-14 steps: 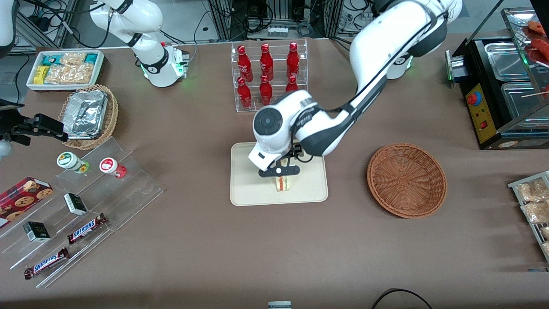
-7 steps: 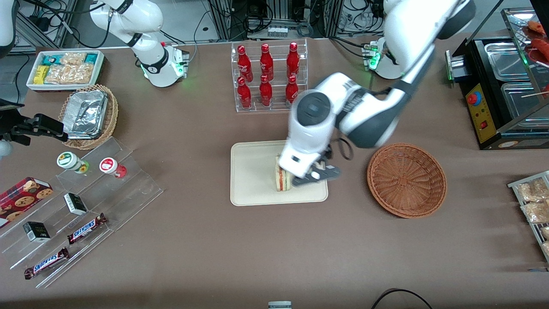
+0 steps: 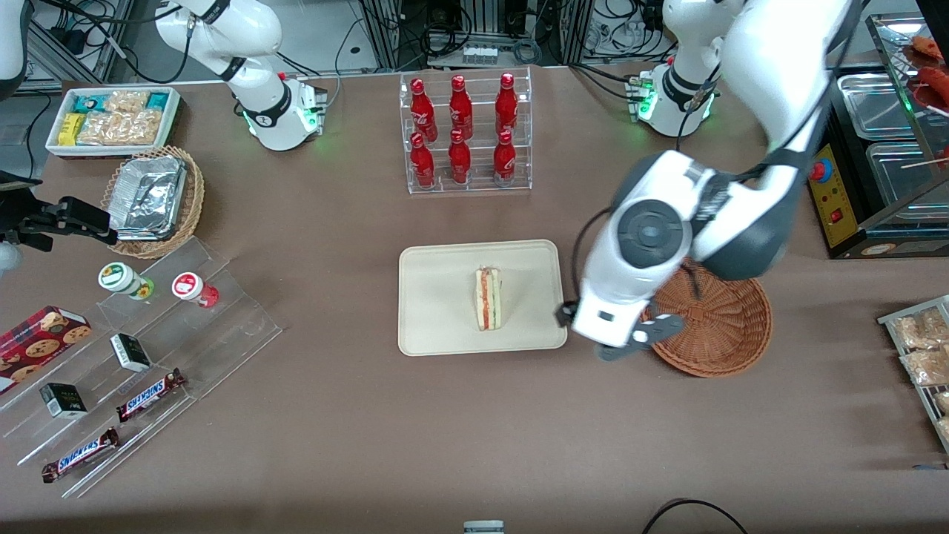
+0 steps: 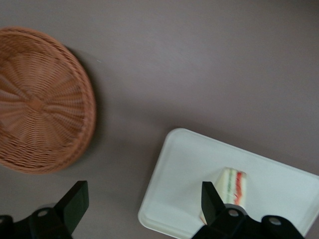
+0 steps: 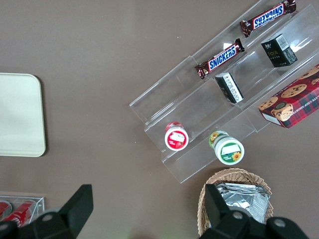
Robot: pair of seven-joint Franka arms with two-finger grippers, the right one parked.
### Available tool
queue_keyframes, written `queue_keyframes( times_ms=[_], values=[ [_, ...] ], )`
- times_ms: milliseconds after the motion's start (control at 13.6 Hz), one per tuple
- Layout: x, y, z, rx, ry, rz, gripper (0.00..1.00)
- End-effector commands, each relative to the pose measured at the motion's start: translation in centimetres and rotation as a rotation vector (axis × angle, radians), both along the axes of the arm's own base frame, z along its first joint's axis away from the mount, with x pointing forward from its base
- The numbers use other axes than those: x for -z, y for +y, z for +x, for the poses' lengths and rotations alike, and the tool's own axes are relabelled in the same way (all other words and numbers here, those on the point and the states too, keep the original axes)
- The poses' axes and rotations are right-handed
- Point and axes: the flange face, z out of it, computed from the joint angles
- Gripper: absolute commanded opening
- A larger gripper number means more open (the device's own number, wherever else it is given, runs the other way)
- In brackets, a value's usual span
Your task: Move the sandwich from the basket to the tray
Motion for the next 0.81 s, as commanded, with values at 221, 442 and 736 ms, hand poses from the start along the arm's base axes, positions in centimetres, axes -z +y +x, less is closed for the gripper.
queue_keyframes(
  times_ms=[221, 442, 736],
  values=[
    [-3.1, 8.6, -2.4, 0.065, 0.051, -0.009, 1.00],
    [-3.9, 13.4, -4.2, 0.184, 0.087, -0.002, 1.00],
    [-7.1, 19.7, -6.8, 0.362, 0.147, -0.047, 1.00]
  ],
)
